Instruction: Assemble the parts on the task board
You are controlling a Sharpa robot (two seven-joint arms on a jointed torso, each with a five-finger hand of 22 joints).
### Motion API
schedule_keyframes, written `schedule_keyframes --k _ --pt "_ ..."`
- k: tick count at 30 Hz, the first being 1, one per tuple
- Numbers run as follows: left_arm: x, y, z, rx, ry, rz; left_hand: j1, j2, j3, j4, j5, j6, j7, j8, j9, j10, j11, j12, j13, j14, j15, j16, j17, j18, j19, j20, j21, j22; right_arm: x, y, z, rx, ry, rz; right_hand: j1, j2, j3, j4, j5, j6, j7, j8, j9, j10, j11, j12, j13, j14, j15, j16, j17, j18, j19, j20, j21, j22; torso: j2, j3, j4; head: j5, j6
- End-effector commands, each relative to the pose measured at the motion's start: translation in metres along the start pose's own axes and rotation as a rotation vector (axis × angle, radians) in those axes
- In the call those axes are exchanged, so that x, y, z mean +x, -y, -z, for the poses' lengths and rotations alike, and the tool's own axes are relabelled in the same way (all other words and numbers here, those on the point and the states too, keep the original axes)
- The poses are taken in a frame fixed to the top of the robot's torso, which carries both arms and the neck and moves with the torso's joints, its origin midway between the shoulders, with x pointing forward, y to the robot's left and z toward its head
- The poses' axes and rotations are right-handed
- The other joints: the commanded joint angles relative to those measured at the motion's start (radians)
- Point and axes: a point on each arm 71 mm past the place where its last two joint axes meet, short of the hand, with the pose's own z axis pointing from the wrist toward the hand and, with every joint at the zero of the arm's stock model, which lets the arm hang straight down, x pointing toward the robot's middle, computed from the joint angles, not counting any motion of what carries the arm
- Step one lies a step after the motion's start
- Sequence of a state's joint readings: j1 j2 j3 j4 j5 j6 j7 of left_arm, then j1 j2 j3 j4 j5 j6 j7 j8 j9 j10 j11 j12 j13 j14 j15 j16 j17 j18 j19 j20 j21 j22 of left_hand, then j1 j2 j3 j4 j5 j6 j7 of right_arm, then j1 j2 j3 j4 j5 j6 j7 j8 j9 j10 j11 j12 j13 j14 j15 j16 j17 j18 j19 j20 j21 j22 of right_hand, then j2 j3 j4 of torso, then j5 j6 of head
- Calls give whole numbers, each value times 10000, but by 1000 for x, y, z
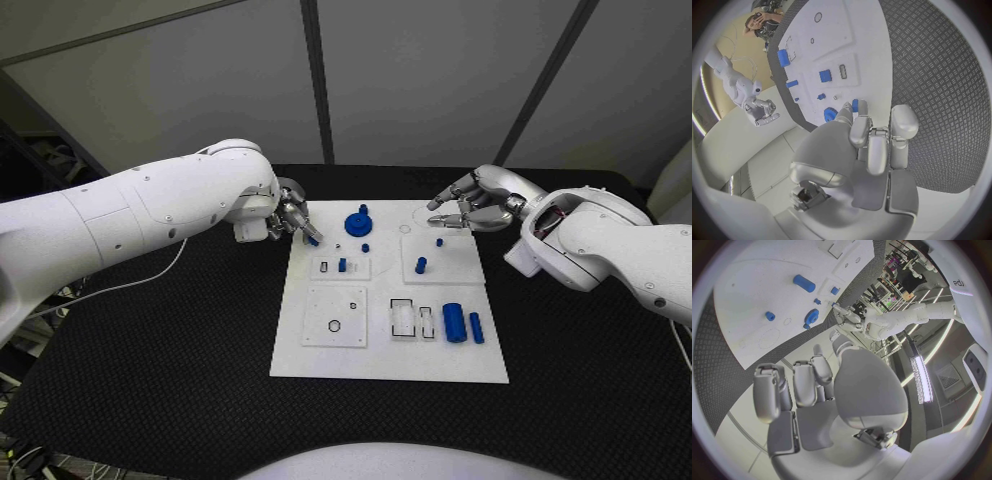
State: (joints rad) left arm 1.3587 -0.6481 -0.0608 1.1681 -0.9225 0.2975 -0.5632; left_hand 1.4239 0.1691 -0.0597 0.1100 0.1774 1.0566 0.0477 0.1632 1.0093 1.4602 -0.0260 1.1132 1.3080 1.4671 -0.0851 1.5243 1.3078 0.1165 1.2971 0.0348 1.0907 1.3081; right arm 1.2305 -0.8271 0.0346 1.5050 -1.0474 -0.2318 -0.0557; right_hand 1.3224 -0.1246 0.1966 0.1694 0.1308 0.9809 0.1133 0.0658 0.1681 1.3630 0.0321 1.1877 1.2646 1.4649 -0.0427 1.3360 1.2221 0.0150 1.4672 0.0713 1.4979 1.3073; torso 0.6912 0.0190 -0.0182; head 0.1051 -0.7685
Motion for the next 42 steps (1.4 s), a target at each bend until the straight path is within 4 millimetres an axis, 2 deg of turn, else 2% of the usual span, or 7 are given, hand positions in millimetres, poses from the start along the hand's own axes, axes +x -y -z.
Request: schedule_keyframes --k 1,8,14,17,24,33,42 --pt "0 0 8 279 418 793 -725 -326 2410 -2009 35 168 -45 -82 121 272 20 76 1426 688 40 -32 1435 -70 119 -9 88 88 -1 -1 0 -90 -33 26 -24 90 -2 57 20 57 4 19 13 32 -23 65 16 312 -32 -32 9 81 505 -56 -31 1780 -9 7 17 29 -30" --pt "8 -8 22 544 672 1373 -1405 -630 3401 -2371 118 309 -61 -155 333 339 -29 46 1496 717 31 -20 1497 -90 199 -26 146 163 -2 0 1 -63 -14 32 -24 90 -2 57 20 57 4 19 13 32 -23 65 16 312 -32 -32 9 81 505 -56 -31 1780 -27 12 47 67 -52" --pt "25 -12 32 697 1158 1342 -1716 -806 3859 -2522 128 423 -98 -171 444 408 -58 87 1537 764 -2 30 1623 -120 311 -50 278 252 -2 0 2 -58 -4 32 -24 90 -2 57 20 57 4 19 13 32 -23 65 16 312 -32 -32 9 81 505 -56 -31 1780 -72 36 140 61 -144" --pt "34 -13 33 743 1376 969 -1781 -845 3962 -2557 127 454 -108 -174 470 427 -68 102 1547 781 -12 50 1670 -126 338 -59 309 272 -2 1 1 -59 -1 33 -24 90 -2 57 20 57 4 19 13 32 -23 65 16 312 -32 -32 9 81 505 -56 -31 1780 -92 42 157 57 -176" --pt "47 -11 33 837 1851 136 -1883 -919 4156 -2634 116 512 -127 -180 517 459 -87 107 1559 810 -29 86 1755 -134 374 -77 338 295 -2 1 1 -66 6 58 -24 90 -2 57 20 57 4 19 13 32 -23 65 16 312 -32 -32 9 81 505 -56 -31 1780 -93 44 135 80 -217" --pt "47 -11 33 837 1851 136 -1927 -963 4264 -2686 116 538 -134 -186 542 478 -96 131 1570 823 -38 100 1790 -137 391 -86 348 304 -2 1 1 -66 6 58 -24 90 -2 57 20 57 4 19 13 32 -23 65 16 312 -32 -32 9 81 505 -56 -31 1780 -79 39 145 51 -244" --pt "57 4 28 1145 1874 -932 -1956 -1009 4340 -2734 97 555 -138 -193 559 490 -101 139 1576 834 -42 116 1828 -138 398 -91 346 307 -1 0 0 -102 -15 65 -24 90 -2 57 20 57 4 19 13 32 -23 65 16 312 -32 -32 9 81 505 -56 -31 1780 -79 42 138 13 -278"
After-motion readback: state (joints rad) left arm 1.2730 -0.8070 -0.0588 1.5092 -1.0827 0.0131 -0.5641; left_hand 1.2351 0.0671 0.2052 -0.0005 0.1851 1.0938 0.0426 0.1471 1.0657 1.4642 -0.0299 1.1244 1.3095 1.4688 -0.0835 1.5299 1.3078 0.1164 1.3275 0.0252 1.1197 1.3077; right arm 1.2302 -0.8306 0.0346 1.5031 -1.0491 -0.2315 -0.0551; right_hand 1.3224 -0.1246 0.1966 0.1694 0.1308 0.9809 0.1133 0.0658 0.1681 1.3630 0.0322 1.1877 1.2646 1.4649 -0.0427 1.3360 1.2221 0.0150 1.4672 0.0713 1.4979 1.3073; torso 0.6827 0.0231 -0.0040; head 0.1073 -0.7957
